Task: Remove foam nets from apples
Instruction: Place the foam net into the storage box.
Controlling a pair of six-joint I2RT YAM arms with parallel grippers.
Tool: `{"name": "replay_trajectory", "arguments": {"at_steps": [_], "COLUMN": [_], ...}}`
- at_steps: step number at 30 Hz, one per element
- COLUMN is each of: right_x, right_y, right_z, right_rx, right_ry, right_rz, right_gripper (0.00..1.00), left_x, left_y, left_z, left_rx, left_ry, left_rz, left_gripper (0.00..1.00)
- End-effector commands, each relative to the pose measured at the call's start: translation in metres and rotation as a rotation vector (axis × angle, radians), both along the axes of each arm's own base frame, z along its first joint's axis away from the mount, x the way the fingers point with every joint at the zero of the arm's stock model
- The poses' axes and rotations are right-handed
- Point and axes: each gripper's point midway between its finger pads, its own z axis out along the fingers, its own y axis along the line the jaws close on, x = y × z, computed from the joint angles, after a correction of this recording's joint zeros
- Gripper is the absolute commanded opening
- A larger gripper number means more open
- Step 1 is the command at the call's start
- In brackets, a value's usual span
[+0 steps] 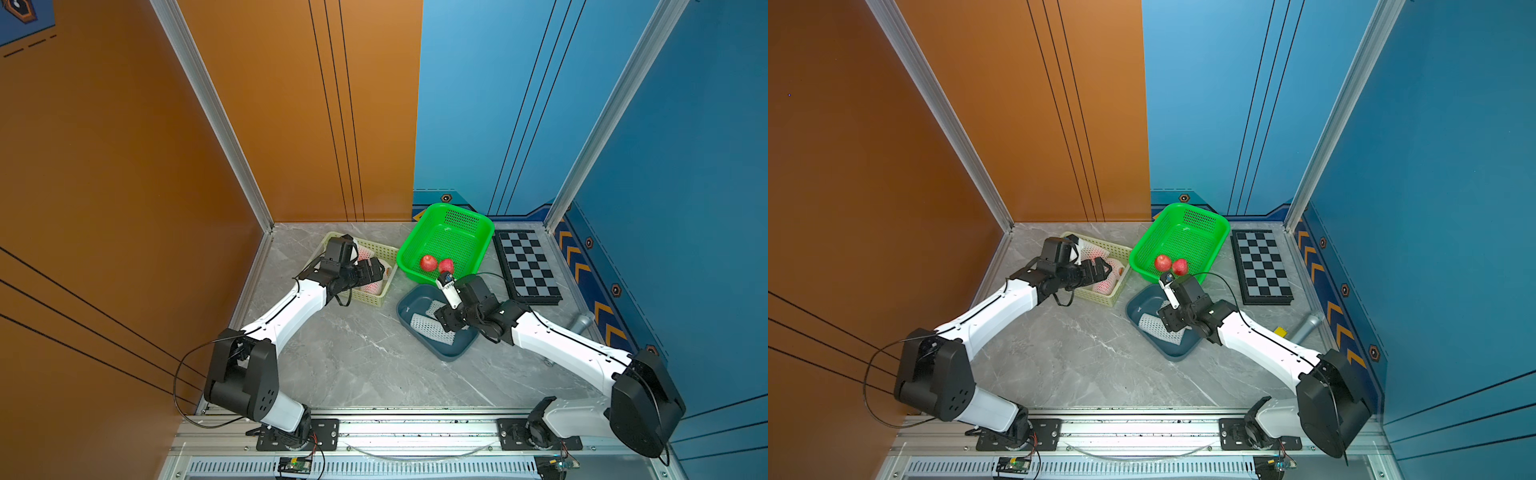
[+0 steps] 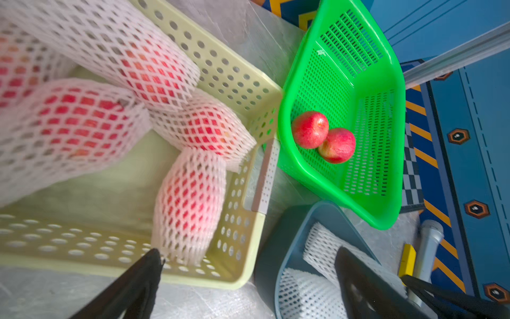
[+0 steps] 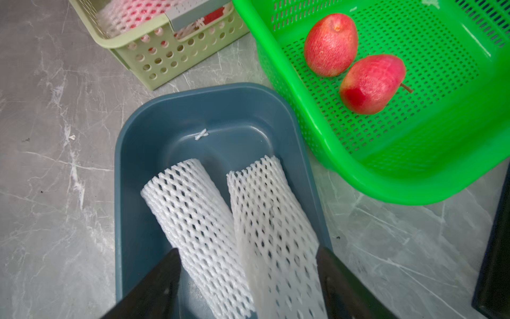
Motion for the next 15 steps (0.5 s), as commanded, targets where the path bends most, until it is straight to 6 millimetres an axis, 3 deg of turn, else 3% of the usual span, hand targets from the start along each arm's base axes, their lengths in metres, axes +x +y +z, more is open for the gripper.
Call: {"name": "replay_trajectory", "arguments": {"at_steps": [1,8,15], "right_x": [-0.001,-0.009,-0.016], "right_y": [0.004,-0.001,-0.003], "right_z": [0.029,0.053,0.067], "right_rx": [0.035,0.084,0.14], "right_ry": [-0.038,-0.082,-0.113], "right_rz": [0.028,0.025,0.027], "right_gripper": [0.83,0.84,0.86], "left_x": [0.022,0.056,0.102], "left_y": [0.031,0.069,0.08], "left_z": [0.002,-0.002,-0.007], "left_rx": [0.087,0.18,0.213], "left_ry": [-0.018,-0.03,-0.073], "left_rz": [0.085,0.199,0.184], "left_gripper": [1.0,0.91,0.75]}}
